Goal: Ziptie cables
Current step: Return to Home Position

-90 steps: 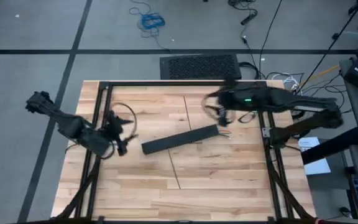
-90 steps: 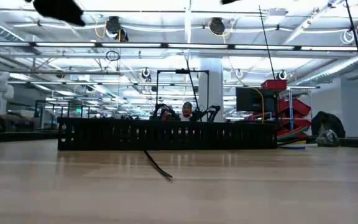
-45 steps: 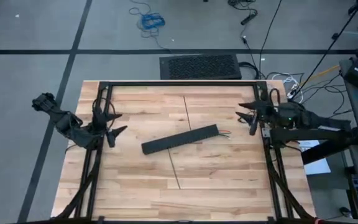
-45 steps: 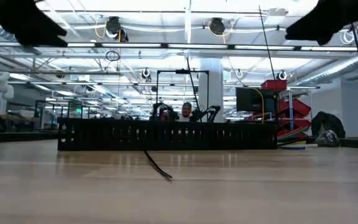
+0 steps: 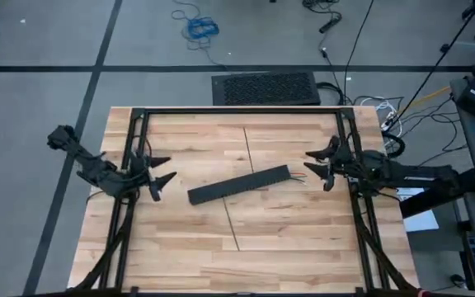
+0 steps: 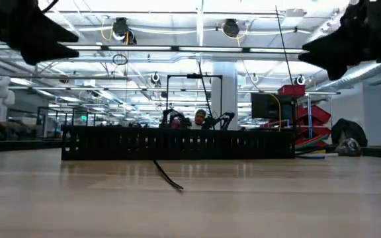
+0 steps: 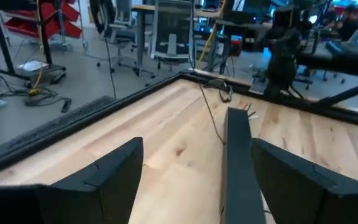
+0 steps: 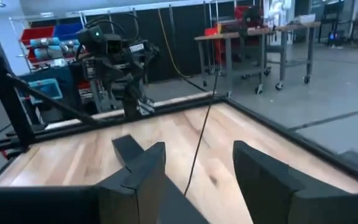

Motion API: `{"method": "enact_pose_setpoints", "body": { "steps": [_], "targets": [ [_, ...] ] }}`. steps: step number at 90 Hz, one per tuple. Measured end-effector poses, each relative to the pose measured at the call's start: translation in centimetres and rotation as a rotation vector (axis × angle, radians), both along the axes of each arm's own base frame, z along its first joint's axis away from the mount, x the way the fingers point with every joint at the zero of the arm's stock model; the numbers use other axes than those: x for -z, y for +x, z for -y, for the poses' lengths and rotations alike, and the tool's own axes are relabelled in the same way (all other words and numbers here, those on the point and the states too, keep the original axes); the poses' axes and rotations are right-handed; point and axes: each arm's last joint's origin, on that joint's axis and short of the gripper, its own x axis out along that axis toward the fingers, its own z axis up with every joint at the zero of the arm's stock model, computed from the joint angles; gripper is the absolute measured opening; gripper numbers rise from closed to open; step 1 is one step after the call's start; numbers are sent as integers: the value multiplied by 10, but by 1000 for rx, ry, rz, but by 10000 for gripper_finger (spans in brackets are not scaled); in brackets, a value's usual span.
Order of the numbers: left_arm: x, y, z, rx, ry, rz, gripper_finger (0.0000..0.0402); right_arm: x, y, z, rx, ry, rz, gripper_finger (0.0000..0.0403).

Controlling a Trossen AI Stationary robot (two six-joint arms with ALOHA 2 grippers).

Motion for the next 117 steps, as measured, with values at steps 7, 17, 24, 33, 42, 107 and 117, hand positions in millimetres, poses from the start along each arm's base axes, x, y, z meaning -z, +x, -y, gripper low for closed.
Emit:
{"method": "enact_pose_setpoints", "body": {
  "steps": [7, 17, 24, 33, 42, 107, 117],
  "targets": [
    [11, 1, 1, 0, -7, 8, 290, 10, 1, 0, -1, 10, -22, 181],
    [23, 3, 2, 8, -25, 35, 290, 14, 2, 0, -16, 8, 13, 181],
    [29, 3, 3, 17, -30, 34, 290, 14, 3, 0, -20, 0, 23, 181],
    [41, 3, 3, 16, -35, 32, 290, 18, 3, 0, -20, -1, 13, 181],
    [51, 3, 2, 11, -46, 30, 290, 26, 3, 0, -20, 5, -11, 181],
    [54, 3, 2, 8, 0, -10, 290, 26, 4, -1, -43, 54, -5, 181],
    [54, 3, 3, 10, 0, -11, 290, 26, 4, -1, -43, 54, -5, 181]
  ]
}}
